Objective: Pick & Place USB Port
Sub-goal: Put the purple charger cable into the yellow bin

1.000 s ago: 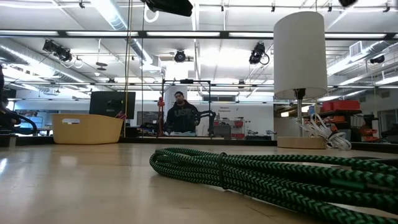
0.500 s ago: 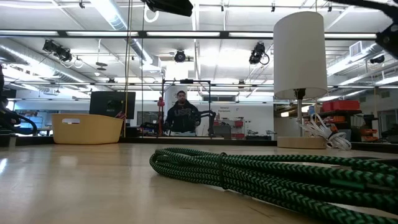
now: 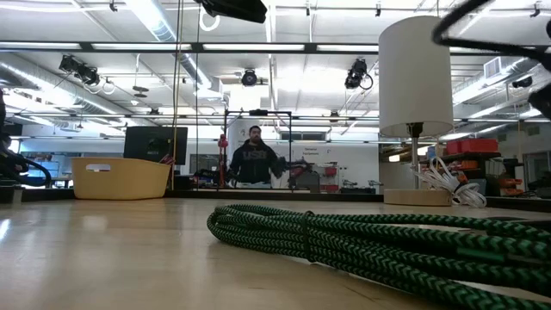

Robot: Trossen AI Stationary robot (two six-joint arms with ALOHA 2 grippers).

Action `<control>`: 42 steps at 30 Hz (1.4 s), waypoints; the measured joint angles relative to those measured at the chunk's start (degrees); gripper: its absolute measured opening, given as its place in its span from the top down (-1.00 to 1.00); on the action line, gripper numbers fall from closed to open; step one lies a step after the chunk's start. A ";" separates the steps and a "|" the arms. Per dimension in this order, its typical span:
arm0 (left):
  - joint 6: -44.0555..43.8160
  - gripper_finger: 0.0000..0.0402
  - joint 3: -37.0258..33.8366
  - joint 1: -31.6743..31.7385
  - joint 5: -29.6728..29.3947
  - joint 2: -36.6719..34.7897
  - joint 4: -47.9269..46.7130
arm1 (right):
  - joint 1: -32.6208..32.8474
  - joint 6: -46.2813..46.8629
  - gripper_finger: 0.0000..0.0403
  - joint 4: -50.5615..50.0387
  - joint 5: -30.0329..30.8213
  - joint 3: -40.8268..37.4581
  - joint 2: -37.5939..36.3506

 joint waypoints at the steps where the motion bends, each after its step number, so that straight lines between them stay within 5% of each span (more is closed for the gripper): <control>1: -0.02 0.17 0.00 0.00 0.02 0.01 -0.02 | 0.03 0.00 0.40 0.18 0.00 0.00 0.62; 9: -0.02 0.17 0.00 0.00 0.02 0.01 -0.02 | -0.11 -4.55 0.42 1.20 -1.18 0.33 4.83; 15: 0.00 0.17 0.00 0.00 0.02 0.00 -0.06 | -0.09 -7.84 0.90 0.70 -1.12 0.33 4.81; 23: 0.01 0.17 0.00 0.01 0.02 0.01 -0.07 | -0.63 -13.03 0.96 -7.19 -1.86 1.60 -1.58; 33: -0.44 0.17 0.00 0.00 0.39 0.00 1.67 | -7.35 -26.08 0.97 -10.48 37.41 7.52 -17.01; 38: -0.95 0.17 0.00 0.00 1.52 -0.02 4.76 | -10.59 -42.82 0.97 -0.25 55.47 7.56 -21.79; 42: -1.56 0.17 0.00 -0.02 1.96 -0.01 8.57 | -13.40 -59.73 0.97 12.97 63.27 7.56 -22.59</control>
